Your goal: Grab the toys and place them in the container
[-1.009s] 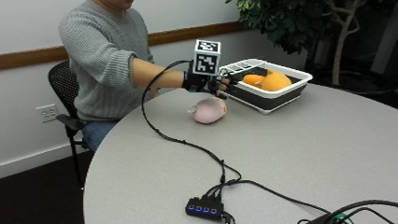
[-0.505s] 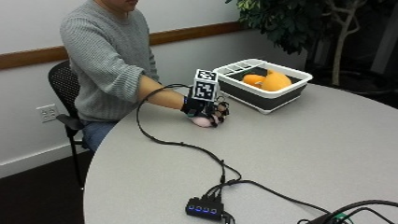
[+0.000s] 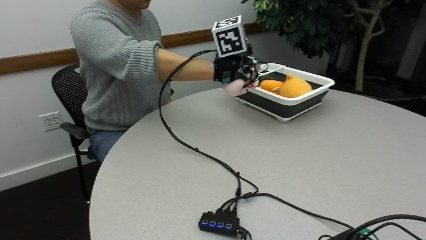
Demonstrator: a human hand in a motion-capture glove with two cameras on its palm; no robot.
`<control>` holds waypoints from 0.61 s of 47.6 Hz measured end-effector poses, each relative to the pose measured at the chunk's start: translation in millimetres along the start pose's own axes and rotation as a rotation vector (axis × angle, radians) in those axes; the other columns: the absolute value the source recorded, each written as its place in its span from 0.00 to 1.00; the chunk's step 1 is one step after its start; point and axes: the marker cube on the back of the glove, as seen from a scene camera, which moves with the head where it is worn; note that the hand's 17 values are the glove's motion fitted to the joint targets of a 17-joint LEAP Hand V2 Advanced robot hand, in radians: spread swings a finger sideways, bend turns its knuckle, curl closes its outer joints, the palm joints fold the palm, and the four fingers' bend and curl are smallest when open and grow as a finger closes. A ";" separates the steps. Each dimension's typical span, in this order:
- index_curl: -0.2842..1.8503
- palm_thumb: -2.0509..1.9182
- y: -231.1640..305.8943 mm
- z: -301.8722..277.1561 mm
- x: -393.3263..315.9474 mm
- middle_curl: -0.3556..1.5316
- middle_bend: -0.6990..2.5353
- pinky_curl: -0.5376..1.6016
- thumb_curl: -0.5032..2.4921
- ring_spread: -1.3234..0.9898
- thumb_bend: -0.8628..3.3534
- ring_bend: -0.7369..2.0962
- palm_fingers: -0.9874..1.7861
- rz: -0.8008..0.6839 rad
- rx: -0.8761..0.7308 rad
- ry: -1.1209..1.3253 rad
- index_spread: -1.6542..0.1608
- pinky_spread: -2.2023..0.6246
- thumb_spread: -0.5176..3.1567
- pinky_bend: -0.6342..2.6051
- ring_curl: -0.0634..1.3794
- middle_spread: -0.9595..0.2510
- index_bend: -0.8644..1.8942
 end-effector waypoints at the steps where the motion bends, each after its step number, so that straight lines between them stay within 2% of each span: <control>1: 0.36 0.66 -4.2 -0.5 -2.7 0.46 0.46 0.45 0.42 0.39 0.24 0.65 0.74 -0.009 -0.005 0.001 0.69 0.64 0.36 0.50 0.46 0.63 0.53; 6: 0.38 0.66 -30.4 1.0 -30.4 0.48 0.46 0.46 0.43 0.38 0.23 0.65 0.73 -0.049 -0.035 -0.055 0.69 0.63 0.33 0.50 0.47 0.64 0.54; 13: 0.40 0.66 -75.2 25.9 -115.3 0.50 0.46 0.47 0.45 0.38 0.23 0.65 0.70 -0.146 -0.076 -0.086 0.69 0.63 0.30 0.51 0.48 0.64 0.54; 25: 0.44 0.66 -91.8 49.7 -162.7 0.53 0.44 0.47 0.48 0.38 0.22 0.65 0.65 -0.185 -0.135 -0.119 0.68 0.63 0.29 0.52 0.48 0.64 0.51; 27: 0.42 0.66 -90.0 55.2 -164.2 0.51 0.40 0.49 0.48 0.39 0.22 0.64 0.54 -0.181 -0.192 -0.127 0.68 0.64 0.31 0.56 0.48 0.63 0.44; 28: 0.43 0.65 -88.6 57.6 -164.2 0.51 0.40 0.49 0.48 0.39 0.22 0.65 0.52 -0.183 -0.224 -0.129 0.69 0.64 0.32 0.57 0.49 0.62 0.43; 29: 0.43 0.61 -87.0 59.5 -164.0 0.49 0.37 0.49 0.46 0.40 0.20 0.62 0.41 -0.187 -0.254 -0.130 0.69 0.66 0.35 0.56 0.47 0.62 0.42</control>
